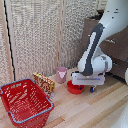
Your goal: Move your gripper in the direction of the red bowl and clutch it softly. Cautiously raise the red bowl up from the surface. Hover the red bowl above the basket and gently bring it down inside. Let go of the gripper's grasp when the red bowl is within the basket.
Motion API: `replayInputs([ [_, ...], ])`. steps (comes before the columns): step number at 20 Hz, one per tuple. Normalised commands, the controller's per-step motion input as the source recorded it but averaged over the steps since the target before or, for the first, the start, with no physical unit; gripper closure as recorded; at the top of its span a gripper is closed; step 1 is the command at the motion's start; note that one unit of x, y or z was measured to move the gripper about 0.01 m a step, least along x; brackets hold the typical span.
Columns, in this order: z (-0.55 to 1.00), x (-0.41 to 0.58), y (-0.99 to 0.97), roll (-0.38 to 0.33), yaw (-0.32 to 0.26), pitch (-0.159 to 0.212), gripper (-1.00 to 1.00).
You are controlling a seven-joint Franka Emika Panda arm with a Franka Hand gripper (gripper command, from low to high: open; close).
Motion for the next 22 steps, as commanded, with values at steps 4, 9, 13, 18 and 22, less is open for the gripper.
replayInputs([
  [4,-0.09,-0.081,0.01,-0.018,0.001,0.002,1.00],
  [9,-0.02,-0.037,0.02,-0.020,-0.034,-0.001,1.00],
  [13,0.04,-0.077,0.00,-0.011,-0.166,0.003,1.00],
  [18,0.49,-0.010,0.05,0.061,-0.175,0.031,1.00],
  [22,0.72,0.039,0.12,0.101,-0.149,0.019,1.00],
])
